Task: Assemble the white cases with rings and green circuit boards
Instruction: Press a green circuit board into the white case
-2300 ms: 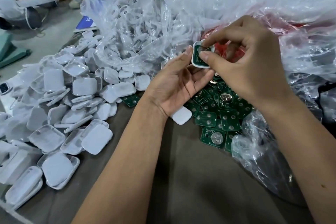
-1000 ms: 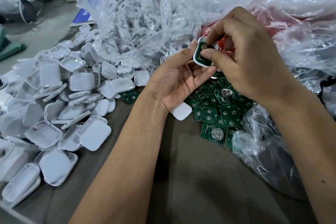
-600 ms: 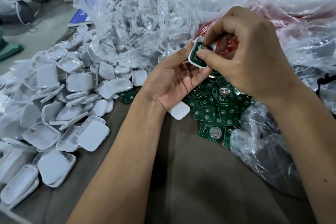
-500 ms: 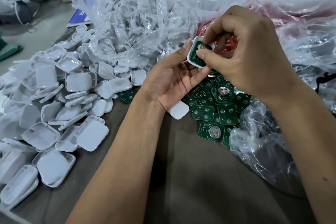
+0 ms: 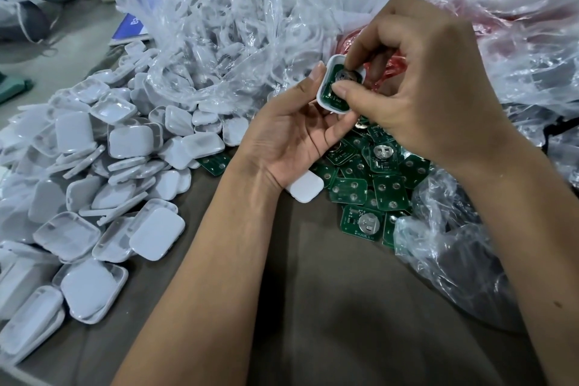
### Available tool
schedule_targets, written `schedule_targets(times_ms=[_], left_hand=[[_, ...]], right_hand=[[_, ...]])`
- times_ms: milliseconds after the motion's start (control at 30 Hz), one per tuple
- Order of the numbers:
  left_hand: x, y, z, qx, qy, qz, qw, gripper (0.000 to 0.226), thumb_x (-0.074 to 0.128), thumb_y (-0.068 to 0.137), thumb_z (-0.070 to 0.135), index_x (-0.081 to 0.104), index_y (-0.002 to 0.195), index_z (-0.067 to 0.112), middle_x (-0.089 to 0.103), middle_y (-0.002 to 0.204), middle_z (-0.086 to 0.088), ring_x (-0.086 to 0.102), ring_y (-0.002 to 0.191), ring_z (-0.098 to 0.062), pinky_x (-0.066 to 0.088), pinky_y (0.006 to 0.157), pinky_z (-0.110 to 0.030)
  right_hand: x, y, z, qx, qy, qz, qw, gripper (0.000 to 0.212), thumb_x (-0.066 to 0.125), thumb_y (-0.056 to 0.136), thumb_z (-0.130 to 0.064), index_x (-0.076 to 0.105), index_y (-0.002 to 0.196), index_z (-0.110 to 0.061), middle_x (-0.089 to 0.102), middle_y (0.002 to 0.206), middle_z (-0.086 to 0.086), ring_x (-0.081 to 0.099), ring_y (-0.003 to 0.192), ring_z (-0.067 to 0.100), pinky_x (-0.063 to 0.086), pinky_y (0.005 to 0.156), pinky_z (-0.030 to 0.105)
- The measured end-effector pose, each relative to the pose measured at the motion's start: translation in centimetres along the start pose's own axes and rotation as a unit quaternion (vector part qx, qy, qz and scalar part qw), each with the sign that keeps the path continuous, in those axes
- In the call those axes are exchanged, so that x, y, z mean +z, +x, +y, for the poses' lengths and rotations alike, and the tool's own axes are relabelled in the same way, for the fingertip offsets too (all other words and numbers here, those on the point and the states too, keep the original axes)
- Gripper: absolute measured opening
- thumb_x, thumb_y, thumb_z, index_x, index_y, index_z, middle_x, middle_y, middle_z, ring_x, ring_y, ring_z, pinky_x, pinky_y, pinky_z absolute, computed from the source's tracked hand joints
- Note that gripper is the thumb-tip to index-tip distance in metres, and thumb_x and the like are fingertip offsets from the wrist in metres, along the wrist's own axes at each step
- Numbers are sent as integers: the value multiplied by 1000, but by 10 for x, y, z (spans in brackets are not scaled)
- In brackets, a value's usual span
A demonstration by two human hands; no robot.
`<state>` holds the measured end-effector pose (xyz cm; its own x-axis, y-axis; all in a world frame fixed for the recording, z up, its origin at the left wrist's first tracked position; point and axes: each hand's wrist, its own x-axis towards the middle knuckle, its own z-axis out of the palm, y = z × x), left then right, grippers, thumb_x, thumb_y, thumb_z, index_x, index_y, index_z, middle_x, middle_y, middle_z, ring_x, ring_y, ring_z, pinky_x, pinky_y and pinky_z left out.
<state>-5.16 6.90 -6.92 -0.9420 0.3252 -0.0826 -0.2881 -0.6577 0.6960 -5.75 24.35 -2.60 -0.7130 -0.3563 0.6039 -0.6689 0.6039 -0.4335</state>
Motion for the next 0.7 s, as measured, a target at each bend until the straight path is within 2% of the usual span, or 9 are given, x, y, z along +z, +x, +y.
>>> schedule_targets(times_ms=[67,233,400,700], left_hand=[[1,0,0,0,5,-3,1000,34,53,103,20,80,85,9,74,90,-9,72,81,-19,62,68,-28],[1,0,0,9,16,-4,1000,36,52,103,19,80,83,8,75,90,-11,74,81,-21,63,71,-28],[1,0,-1,9,28,-10,1000,38,52,104,22,81,84,7,76,92,-11,75,84,-20,64,75,-28],[1,1,-1,9,-15,-22,1000,37,50,103,19,80,84,6,76,92,-12,75,82,-22,64,70,-29]], right_hand=[[0,0,0,-1,-3,1,1000,22,82,88,-24,72,94,-5,64,102,7,61,74,16,53,69,23],[-2,-1,0,-2,-2,-6,1000,22,81,89,-23,72,94,-3,61,100,4,59,72,16,47,64,12],[-2,-1,2,1,8,-14,1000,21,81,89,-25,72,94,-6,61,100,4,60,73,16,49,63,16],[-4,-1,2,17,27,-14,999,21,81,88,-28,72,96,-10,64,102,5,62,76,16,51,65,18]])
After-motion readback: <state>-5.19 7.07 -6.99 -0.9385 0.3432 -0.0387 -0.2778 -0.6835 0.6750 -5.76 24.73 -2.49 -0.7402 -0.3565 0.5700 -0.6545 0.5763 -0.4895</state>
